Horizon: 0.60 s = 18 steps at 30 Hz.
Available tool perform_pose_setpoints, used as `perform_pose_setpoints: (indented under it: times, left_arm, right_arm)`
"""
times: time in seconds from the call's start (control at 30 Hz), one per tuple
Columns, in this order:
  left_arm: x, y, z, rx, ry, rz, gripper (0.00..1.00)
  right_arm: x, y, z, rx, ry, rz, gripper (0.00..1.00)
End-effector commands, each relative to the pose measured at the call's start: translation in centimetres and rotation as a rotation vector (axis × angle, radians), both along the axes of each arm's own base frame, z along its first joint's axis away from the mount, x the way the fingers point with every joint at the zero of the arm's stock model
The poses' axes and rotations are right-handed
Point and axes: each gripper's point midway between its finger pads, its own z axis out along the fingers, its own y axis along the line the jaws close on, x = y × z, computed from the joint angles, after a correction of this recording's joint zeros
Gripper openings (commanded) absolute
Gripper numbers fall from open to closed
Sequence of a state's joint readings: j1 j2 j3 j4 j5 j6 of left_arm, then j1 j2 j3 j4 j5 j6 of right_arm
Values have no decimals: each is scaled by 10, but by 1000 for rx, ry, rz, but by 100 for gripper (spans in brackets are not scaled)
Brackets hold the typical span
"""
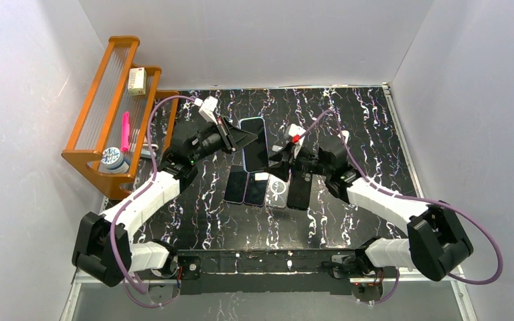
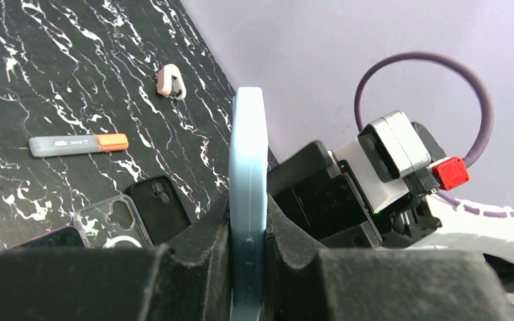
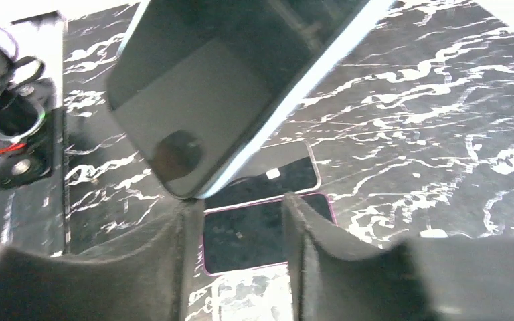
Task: Take the phone out of the phone case
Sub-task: Remove the phone case from the phone.
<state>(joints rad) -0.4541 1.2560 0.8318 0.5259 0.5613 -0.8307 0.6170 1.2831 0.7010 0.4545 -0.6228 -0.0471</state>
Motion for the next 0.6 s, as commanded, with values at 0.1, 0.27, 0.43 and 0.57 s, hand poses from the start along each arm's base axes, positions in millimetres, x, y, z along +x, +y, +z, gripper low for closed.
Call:
perform_pose_setpoints:
  times: [0.1,0.27,0.43,0.57]
  left_arm:
    - [8,13,21,-93,-8,198,0]
    - [23,37,16,-201,40,380,0]
    - [27,50,19,-295,76,456,0]
    - [27,65,18,-380,112,528,0]
  right_arm:
    - [15,-14,56,287,57,-229,66]
    - [-3,-14,51,468,249,-228,73]
    - [-15,1,50,604,405,-222,73]
    - [-21,14,53,681,453,-201,72]
